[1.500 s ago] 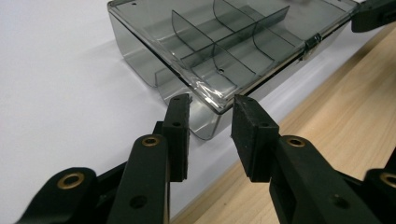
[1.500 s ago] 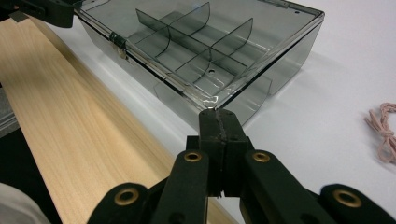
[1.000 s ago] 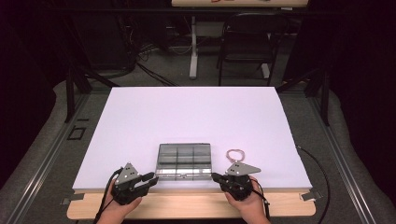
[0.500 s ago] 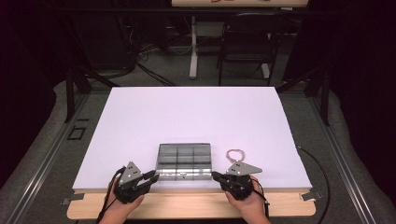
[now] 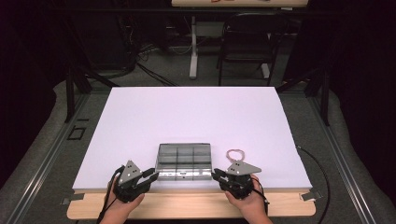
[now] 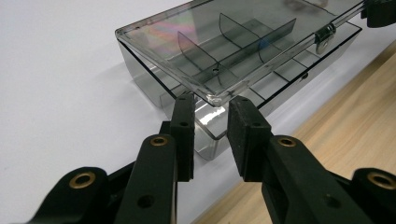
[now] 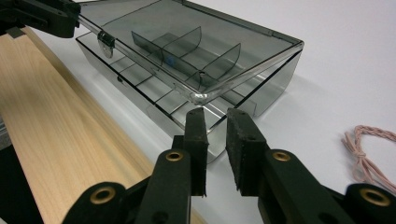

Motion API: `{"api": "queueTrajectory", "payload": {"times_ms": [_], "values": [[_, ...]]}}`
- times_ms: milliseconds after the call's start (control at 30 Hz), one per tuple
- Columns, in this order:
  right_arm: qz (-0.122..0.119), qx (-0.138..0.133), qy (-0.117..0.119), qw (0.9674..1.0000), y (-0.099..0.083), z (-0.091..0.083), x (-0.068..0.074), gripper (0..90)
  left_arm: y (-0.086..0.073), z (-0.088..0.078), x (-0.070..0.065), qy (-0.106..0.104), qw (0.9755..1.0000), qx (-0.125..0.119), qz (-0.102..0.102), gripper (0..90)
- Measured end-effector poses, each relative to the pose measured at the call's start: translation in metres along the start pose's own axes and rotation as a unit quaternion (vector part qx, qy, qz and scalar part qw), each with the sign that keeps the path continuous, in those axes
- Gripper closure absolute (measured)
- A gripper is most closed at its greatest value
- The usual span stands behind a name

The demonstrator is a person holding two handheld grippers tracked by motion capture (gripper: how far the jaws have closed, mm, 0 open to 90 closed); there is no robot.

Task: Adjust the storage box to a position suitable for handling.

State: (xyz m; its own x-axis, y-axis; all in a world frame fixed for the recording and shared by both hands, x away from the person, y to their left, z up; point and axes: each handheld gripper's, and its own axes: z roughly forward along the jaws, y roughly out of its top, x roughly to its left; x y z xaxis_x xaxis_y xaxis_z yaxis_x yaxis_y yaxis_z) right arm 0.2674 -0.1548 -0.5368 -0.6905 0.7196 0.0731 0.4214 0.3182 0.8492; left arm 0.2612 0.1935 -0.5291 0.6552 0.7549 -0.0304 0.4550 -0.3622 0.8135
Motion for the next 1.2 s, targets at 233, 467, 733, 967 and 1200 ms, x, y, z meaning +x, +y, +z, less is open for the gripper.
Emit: {"api": "queueTrajectory", "payload": {"times_ms": [233,467,733,967,1200], "values": [[-0.015,-0.008,-0.005,0.9999,0.004,-0.002,0.002,75.7,0.002,-0.002,0.0,0.002,1.0,-0.007,0.002,72.4],[-0.031,-0.017,-0.01,0.9993,0.007,-0.002,0.004,73.7,0.005,-0.004,0.0,0.003,0.9999,-0.011,0.007,72.5],[-0.043,-0.018,-0.016,0.9988,0.008,0.001,0.008,72.8,0.006,-0.005,0.001,0.0,0.9999,-0.011,0.005,72.7],[-0.053,-0.017,-0.011,0.9984,0.01,0.002,0.012,71.9,0.008,-0.006,0.001,0.002,0.9999,-0.014,0.005,72.9],[-0.04,-0.014,-0.02,0.9989,0.014,-0.002,0.007,71.5,0.01,-0.006,0.001,0.005,0.9999,-0.012,0.01,72.9]]}}
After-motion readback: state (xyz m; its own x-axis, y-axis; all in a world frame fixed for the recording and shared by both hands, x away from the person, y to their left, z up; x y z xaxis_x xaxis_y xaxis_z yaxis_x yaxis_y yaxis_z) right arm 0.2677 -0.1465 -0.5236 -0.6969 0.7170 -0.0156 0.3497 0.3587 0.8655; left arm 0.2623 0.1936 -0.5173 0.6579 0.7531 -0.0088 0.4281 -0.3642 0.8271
